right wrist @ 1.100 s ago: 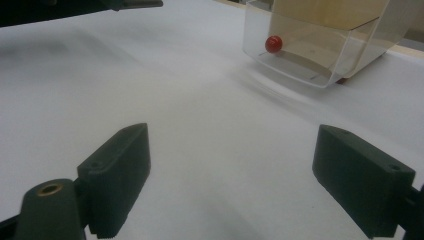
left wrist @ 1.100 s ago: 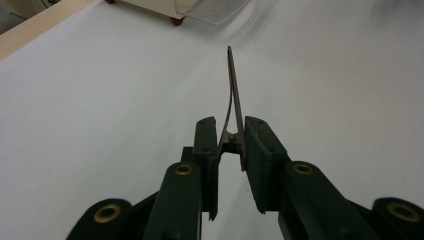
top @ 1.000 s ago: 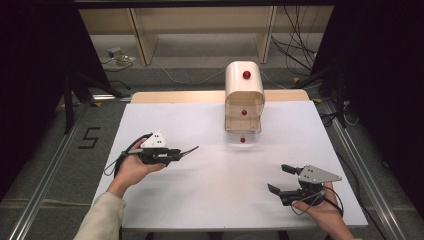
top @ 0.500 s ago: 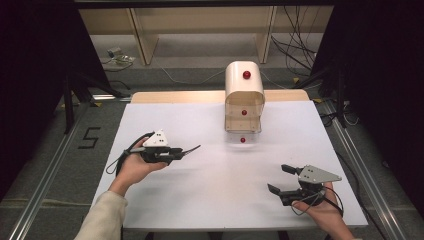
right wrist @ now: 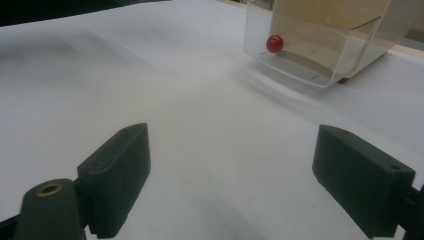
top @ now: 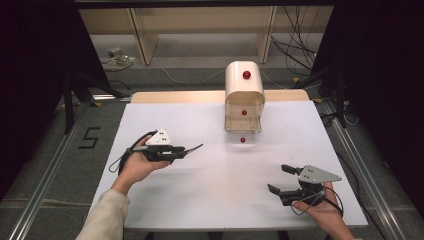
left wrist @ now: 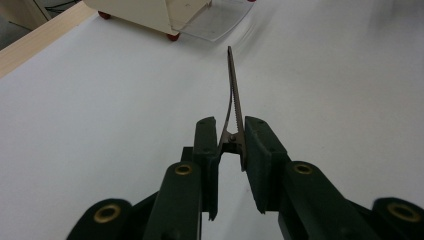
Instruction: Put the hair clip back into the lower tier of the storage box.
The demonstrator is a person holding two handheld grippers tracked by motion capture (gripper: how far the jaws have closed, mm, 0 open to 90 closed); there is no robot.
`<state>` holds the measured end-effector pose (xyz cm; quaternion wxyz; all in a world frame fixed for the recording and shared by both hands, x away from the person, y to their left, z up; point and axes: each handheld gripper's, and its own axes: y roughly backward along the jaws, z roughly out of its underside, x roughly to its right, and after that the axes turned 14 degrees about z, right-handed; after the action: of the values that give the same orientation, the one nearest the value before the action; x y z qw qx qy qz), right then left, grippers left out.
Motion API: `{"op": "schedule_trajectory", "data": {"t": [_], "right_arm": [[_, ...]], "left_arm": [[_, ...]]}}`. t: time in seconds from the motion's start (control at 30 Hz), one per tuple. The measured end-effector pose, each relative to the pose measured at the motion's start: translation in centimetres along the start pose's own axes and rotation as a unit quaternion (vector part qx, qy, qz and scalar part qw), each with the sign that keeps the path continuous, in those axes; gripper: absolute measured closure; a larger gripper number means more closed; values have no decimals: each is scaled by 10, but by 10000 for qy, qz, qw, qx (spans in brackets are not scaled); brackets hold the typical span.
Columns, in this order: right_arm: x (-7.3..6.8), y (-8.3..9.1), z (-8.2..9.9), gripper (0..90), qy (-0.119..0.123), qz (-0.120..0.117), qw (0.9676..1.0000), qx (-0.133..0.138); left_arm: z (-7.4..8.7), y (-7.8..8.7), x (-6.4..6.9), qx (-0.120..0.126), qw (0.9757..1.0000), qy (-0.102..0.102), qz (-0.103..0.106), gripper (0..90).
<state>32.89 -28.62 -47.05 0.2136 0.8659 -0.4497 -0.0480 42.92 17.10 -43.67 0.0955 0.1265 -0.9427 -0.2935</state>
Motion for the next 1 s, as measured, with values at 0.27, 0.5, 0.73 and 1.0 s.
{"op": "schedule_trajectory", "data": {"t": [0.27, 0.5, 0.73, 1.0], "right_arm": [[0, 0, 0, 161, -10, 3, 10000, -5], [0, 0, 0, 161, -9, 0, 10000, -5], [0, 0, 0, 161, -12, 1, 10000, -5], [0, 0, 0, 161, -13, 1, 10000, -18]], "left_arm": [[-5, -2, 0, 23, 10000, -26, 29, 762], [-8, -4, -1, 13, 10000, -47, 50, 761], [-12, -8, -1, -1, 10000, -69, 63, 761], [-16, -11, -3, -51, 9999, -113, 87, 761]]}}
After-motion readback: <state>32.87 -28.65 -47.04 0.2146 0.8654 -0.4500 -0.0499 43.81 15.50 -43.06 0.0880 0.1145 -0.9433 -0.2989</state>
